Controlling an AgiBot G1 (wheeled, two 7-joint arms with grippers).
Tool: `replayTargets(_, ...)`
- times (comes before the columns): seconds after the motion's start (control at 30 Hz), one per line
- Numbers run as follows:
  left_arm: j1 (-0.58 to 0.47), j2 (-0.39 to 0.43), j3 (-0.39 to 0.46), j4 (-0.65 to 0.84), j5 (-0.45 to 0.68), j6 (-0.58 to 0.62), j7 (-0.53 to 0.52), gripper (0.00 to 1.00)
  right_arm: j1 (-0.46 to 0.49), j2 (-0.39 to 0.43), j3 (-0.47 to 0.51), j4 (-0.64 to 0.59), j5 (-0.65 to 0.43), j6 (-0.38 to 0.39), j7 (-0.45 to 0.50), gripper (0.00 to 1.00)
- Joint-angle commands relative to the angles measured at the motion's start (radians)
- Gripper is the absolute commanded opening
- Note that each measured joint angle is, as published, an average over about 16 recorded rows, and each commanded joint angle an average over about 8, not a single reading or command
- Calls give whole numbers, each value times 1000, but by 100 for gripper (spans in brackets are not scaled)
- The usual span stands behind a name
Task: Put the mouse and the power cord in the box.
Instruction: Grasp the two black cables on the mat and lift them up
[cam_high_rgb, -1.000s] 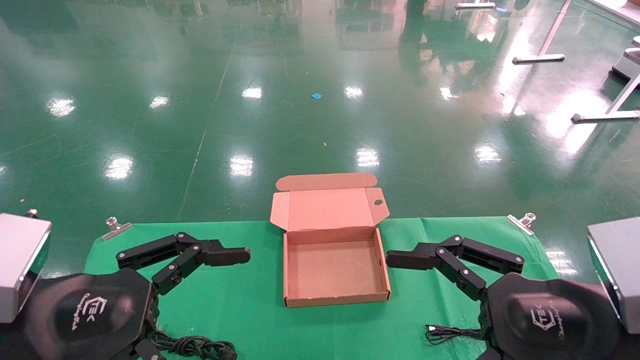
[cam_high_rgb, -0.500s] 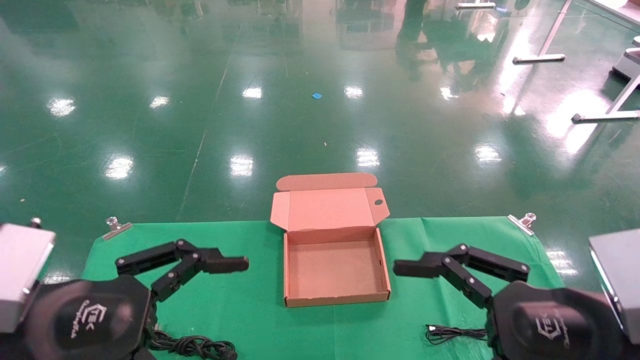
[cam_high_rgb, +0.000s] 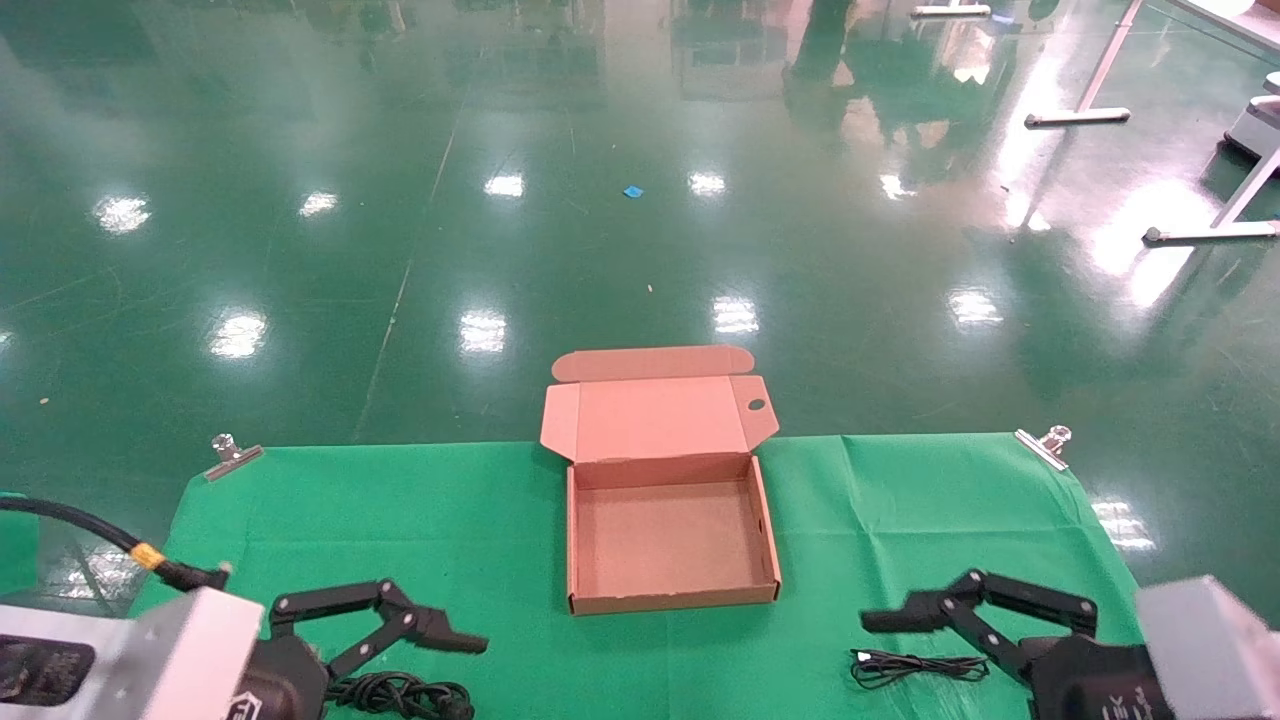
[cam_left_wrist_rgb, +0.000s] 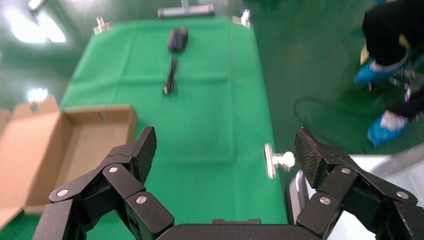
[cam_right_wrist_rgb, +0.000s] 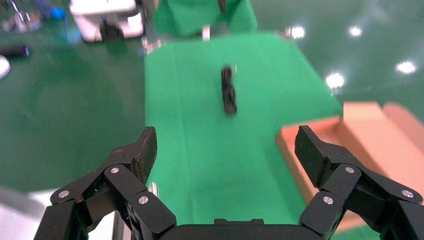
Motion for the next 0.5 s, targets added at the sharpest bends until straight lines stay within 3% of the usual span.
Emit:
replayTargets(0.03, -30, -6, 43, 4, 26, 2, 3, 100, 15, 10, -26, -14, -35, -6, -19, 100)
replayTargets(0.3, -113, 47, 183, 148, 111, -2, 92, 100, 111, -2, -161, -126, -122, -9, -116, 100)
replayTargets(0.5, -181, 128, 281, 311, 184, -2, 187, 100, 216, -45, -278, -228, -248, -7, -206, 100)
